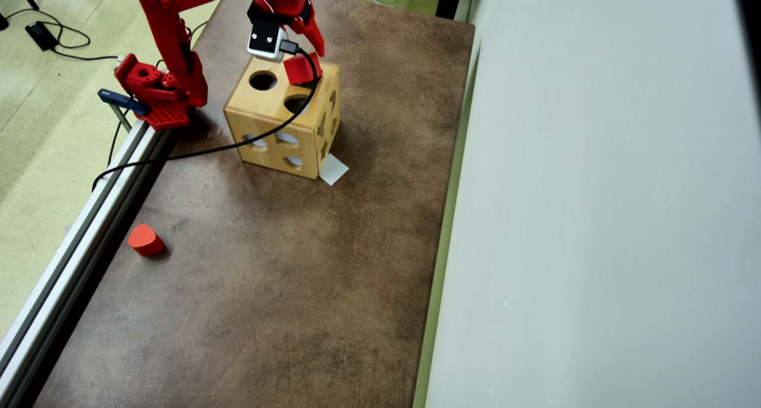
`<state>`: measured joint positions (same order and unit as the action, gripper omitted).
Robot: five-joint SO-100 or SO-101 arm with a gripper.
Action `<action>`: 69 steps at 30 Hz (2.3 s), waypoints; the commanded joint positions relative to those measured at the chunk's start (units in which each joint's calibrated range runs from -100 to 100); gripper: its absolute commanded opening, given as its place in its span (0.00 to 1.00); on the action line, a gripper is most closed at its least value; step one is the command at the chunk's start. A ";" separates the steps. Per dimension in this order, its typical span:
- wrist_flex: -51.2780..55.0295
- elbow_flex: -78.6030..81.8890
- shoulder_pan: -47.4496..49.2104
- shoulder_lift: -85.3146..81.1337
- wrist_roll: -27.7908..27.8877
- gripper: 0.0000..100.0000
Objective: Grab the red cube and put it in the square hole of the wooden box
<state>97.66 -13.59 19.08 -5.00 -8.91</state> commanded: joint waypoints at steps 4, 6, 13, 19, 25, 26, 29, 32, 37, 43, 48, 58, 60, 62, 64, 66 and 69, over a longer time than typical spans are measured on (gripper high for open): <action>-0.23 0.53 1.20 -10.07 2.93 0.26; -0.23 1.42 1.20 -10.92 3.52 0.24; -1.12 2.59 0.31 -10.07 7.72 0.13; -1.20 2.59 0.16 -7.61 7.81 0.12; -1.20 2.50 -5.34 -6.34 7.91 0.12; -1.20 2.50 -6.38 -6.34 7.91 0.12; -1.20 2.14 -8.98 -6.25 7.91 0.12; -1.28 2.59 -10.98 -6.17 8.35 0.12; -2.65 2.59 -14.03 -3.45 12.01 0.12; -2.32 2.68 -13.66 3.34 12.41 0.12; -2.81 2.59 -10.76 8.78 11.92 0.12; -1.76 1.96 -7.19 11.67 10.60 0.12; -1.68 2.68 -8.90 7.68 10.94 0.12; -1.04 2.32 -10.46 3.43 11.04 0.12; -0.31 1.78 -11.28 -0.39 11.04 0.12; -0.23 1.78 -12.32 -3.54 11.09 0.12; -0.15 2.41 -13.58 -8.46 11.09 0.12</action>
<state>97.01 -10.43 6.65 -6.19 1.78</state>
